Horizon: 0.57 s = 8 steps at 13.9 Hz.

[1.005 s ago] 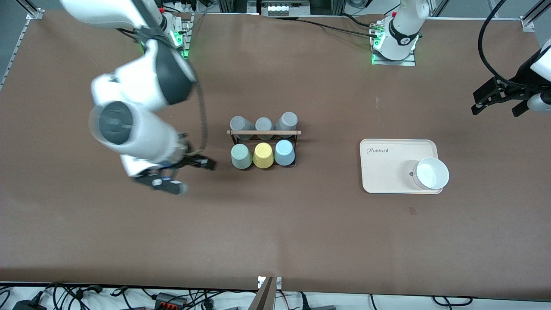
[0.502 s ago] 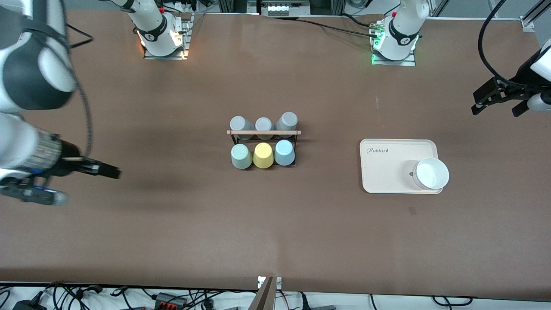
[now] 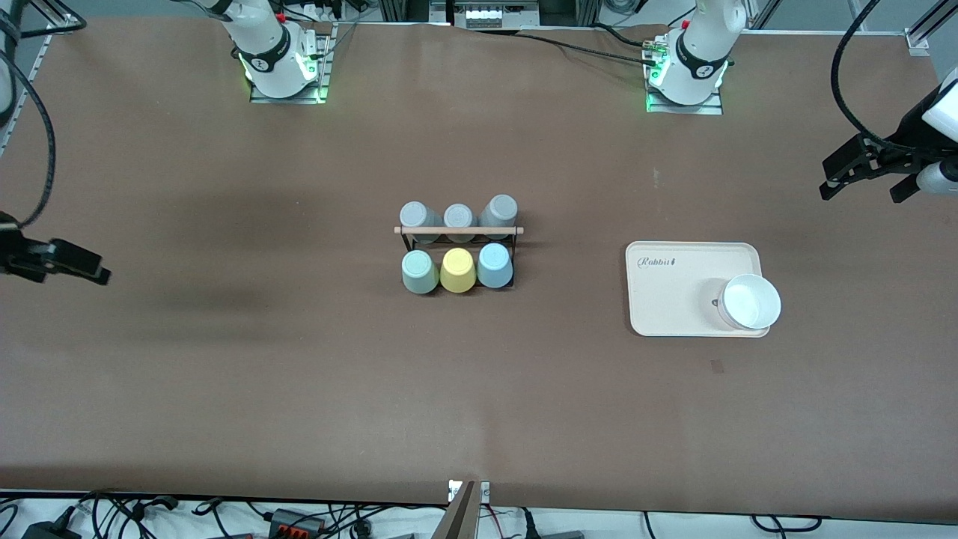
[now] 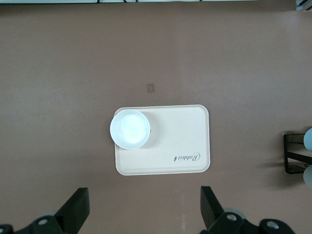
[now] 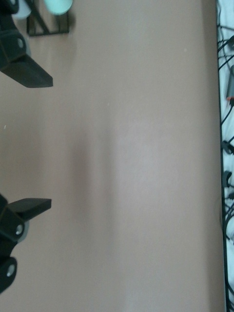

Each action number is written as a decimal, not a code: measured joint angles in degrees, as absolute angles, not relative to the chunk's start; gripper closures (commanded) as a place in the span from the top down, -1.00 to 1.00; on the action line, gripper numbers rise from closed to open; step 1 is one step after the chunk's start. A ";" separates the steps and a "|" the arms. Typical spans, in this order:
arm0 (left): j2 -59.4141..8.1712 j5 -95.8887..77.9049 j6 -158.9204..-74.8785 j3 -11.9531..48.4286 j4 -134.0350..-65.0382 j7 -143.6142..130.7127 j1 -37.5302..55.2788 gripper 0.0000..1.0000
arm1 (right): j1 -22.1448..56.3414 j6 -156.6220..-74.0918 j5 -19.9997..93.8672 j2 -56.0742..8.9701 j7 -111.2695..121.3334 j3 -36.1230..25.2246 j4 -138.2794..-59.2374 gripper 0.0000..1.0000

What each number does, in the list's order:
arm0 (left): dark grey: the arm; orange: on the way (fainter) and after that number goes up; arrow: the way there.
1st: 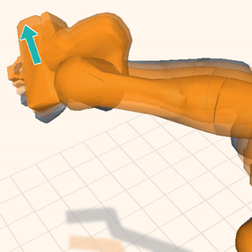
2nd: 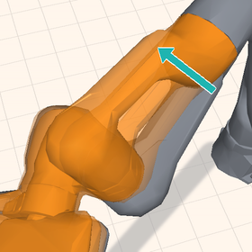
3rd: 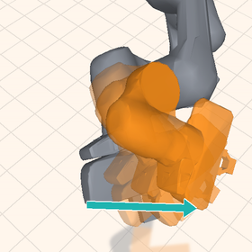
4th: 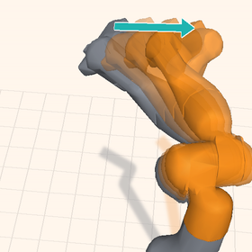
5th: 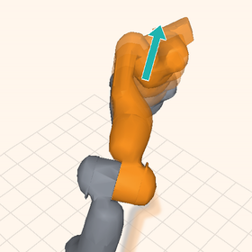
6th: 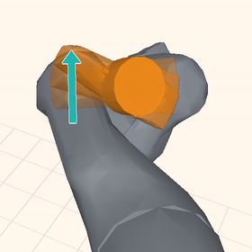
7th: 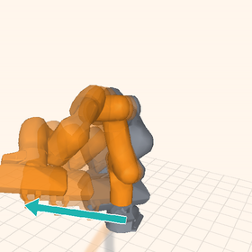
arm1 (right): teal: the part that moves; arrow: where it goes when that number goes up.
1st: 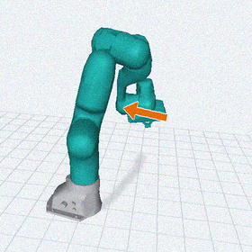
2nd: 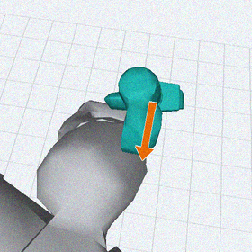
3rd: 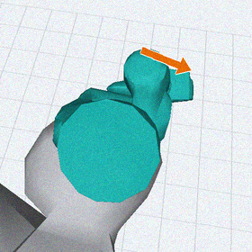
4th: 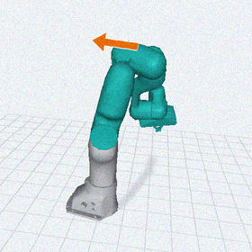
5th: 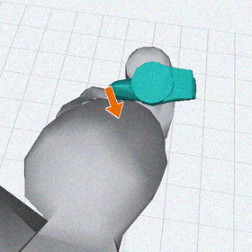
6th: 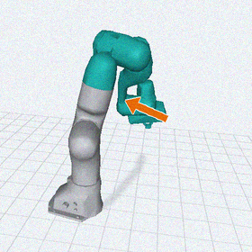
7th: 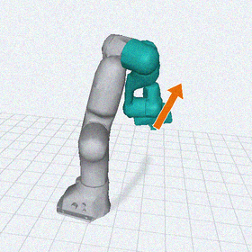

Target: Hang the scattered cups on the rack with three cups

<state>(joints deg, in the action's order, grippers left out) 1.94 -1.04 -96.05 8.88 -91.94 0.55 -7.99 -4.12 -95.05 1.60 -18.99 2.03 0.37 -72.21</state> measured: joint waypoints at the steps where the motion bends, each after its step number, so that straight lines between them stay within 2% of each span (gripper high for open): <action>1: 1.94 -1.04 -96.05 8.88 -91.94 0.55 -7.99 1.00 | -3.43 -95.28 1.58 -18.02 2.57 -0.64 -73.28 1.00; 5: 1.94 -1.04 -96.05 8.88 -91.94 0.55 -7.99 1.00 | -2.03 -96.15 -0.21 -14.29 2.60 -1.30 -77.74 1.00; 8: 1.94 -1.04 -96.06 8.87 -91.94 0.55 -7.99 1.00 | -2.00 -101.33 -0.37 -7.58 2.60 -1.42 -88.87 1.00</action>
